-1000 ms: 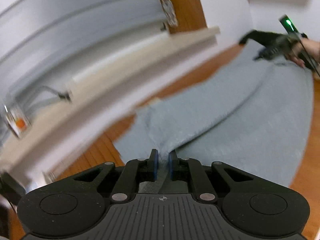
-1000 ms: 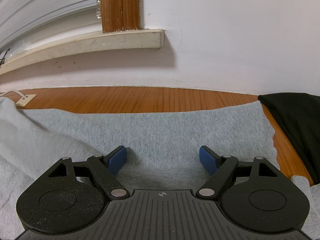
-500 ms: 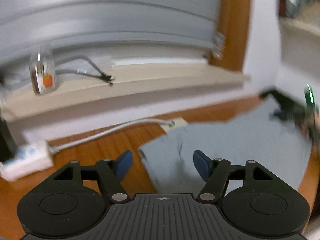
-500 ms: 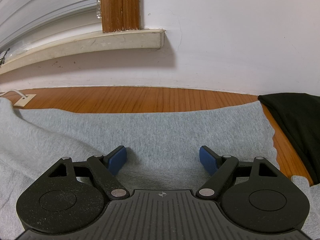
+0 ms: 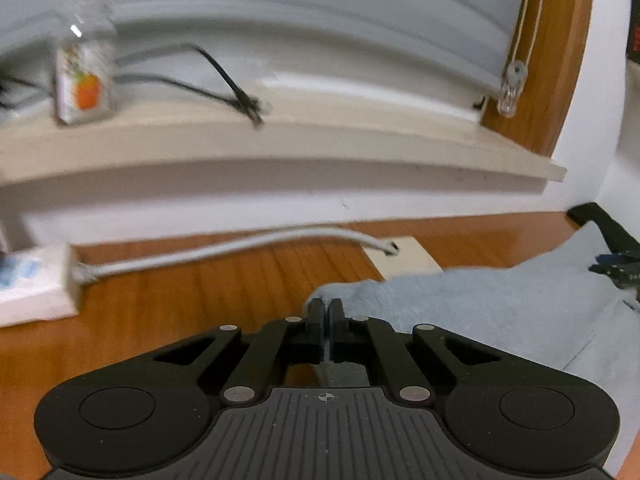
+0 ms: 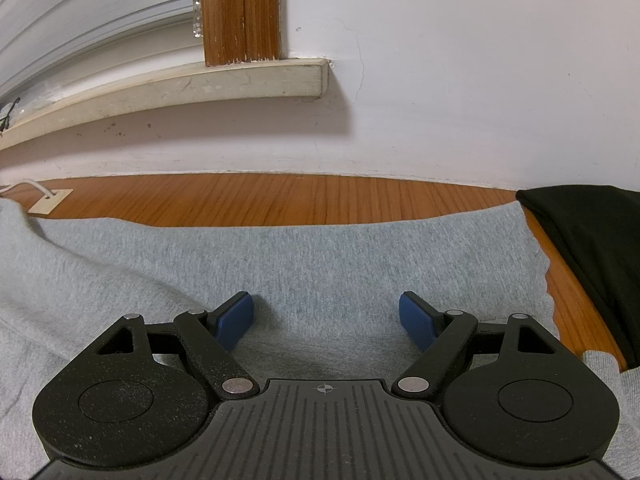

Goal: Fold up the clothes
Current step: 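Pinch the grey sweatshirt edge with the left tool, then open it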

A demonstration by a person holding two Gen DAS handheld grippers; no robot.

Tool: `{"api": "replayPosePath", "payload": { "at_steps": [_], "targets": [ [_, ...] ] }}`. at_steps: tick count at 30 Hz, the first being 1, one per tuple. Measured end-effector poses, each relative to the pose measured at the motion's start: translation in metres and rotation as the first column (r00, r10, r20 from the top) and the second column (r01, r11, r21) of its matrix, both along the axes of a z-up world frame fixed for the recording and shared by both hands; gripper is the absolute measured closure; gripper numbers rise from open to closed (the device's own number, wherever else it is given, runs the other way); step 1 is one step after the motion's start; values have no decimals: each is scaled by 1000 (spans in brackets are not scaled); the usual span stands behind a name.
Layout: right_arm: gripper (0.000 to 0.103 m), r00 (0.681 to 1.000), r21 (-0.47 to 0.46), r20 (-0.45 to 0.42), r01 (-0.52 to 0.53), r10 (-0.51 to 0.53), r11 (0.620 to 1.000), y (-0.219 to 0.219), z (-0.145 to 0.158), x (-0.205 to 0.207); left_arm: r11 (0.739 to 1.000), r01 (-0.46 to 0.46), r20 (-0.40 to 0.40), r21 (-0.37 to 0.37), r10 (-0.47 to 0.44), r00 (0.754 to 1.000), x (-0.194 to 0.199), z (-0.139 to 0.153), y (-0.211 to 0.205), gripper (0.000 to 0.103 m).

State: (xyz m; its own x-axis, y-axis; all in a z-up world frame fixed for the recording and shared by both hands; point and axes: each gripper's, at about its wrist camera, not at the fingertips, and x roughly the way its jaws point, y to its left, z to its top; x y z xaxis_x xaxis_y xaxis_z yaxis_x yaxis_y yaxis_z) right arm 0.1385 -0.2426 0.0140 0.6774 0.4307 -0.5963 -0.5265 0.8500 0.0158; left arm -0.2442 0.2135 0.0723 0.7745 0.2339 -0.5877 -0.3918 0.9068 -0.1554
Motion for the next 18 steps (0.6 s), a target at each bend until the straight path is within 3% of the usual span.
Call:
{"api": "replayPosePath", "payload": {
  "at_steps": [7,11,14,18],
  "targets": [
    [24,1000,-1,0,2,-2,1000,0,0,0,1000,-22,-34,19,23,999,-17,9,-2,95],
    [24,1000,-15,14,-4,4,1000,2,2,-4,996,-32,-14,79,33,999,-11,23,-15,63],
    [23,1000,-28,26,-9,10,1000,3,3,-8,986,50,-34,161,-45,998,2,31,-47,57],
    [24,998,-49,53,-28,31,998,7,7,-16,953,191,-92,235,-174,981,19,32,-94,52]
  ]
}}
